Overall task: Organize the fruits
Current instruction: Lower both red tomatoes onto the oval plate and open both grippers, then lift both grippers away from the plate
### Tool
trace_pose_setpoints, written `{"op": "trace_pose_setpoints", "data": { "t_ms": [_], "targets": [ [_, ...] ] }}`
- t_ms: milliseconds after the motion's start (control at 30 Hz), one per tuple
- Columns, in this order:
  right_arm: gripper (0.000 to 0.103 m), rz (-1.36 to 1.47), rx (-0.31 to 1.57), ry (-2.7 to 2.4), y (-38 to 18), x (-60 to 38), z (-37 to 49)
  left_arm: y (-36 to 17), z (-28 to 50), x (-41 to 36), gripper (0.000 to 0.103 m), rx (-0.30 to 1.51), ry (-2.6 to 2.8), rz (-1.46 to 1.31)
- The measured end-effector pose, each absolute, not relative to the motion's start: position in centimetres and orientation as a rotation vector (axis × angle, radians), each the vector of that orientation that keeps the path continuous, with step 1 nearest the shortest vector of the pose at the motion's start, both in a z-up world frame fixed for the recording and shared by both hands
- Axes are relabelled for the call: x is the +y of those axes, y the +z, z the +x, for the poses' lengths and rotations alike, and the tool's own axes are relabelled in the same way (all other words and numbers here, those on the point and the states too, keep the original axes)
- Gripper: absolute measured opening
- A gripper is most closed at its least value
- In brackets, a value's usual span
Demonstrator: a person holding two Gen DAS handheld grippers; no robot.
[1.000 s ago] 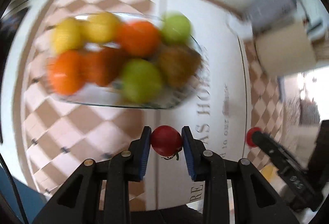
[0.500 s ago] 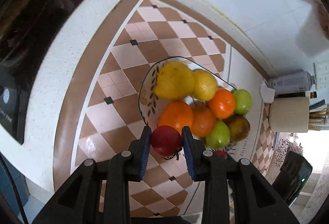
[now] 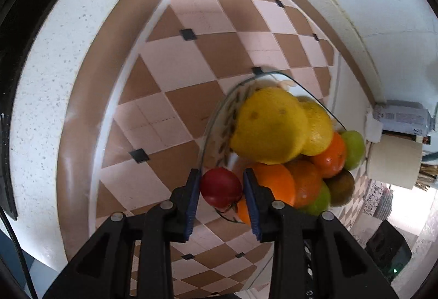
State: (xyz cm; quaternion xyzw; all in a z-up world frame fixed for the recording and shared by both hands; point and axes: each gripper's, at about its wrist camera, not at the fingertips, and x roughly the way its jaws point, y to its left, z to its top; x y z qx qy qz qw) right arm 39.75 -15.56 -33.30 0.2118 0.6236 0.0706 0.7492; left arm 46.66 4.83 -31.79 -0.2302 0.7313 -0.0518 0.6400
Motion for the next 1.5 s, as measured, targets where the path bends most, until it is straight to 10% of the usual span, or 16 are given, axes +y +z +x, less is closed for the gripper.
{"op": "trace_pose_setpoints", "data": {
  "t_ms": [167,467,1500],
  "targets": [
    [0.057,0.470,1.384,0.134,-33.3,-15.8,39.7,-31.9,46.8,4.8,0.037,1.687,-0.132,-0.496],
    [0.082,0.398,1.347,0.086,-30.3,-16.8,37.4,-28.8,45.2,4.8,0.086,1.593,-0.107,-0.214],
    [0.096,0.143,0.988,-0.060,-8.8,-22.7,18.6,-8.8,24.0,-0.9,0.087,1.057,-0.031,0.042]
  ]
}}
